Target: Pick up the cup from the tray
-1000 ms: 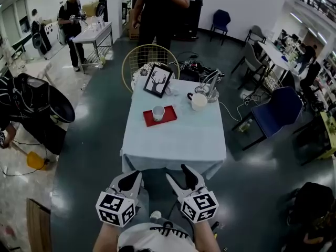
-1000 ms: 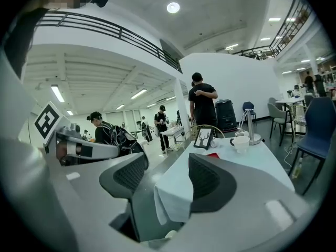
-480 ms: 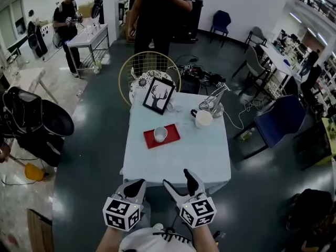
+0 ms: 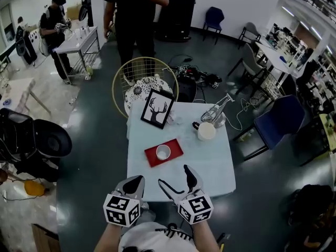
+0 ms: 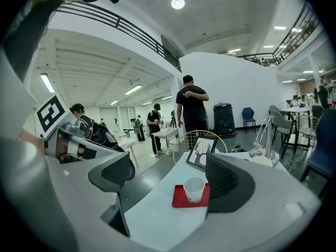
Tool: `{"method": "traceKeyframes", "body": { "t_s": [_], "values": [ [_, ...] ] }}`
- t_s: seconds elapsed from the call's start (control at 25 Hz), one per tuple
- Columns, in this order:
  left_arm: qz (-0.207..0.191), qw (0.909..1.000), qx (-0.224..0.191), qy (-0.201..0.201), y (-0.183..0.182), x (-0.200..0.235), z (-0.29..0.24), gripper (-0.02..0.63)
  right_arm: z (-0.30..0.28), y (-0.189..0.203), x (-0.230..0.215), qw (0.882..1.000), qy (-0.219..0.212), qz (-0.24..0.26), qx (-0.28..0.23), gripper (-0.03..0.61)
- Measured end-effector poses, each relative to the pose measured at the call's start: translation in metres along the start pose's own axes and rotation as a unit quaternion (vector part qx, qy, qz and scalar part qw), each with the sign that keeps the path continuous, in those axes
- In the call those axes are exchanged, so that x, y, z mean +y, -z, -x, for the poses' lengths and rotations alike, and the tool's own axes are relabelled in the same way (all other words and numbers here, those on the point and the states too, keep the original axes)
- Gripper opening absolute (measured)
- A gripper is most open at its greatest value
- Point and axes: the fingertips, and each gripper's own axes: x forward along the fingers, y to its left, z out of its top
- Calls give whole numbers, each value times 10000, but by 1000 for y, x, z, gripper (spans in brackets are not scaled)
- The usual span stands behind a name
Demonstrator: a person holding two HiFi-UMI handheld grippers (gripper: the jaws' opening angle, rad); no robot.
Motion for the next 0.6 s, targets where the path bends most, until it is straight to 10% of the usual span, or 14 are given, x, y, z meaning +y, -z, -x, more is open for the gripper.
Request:
{"method": "traceKeyframes", "body": {
  "t_s": [0.6],
  "values": [
    [77,9999,-54,42,-21,56,-40,0,-95,23,-30,9984,240,8,515,489]
  ]
}}
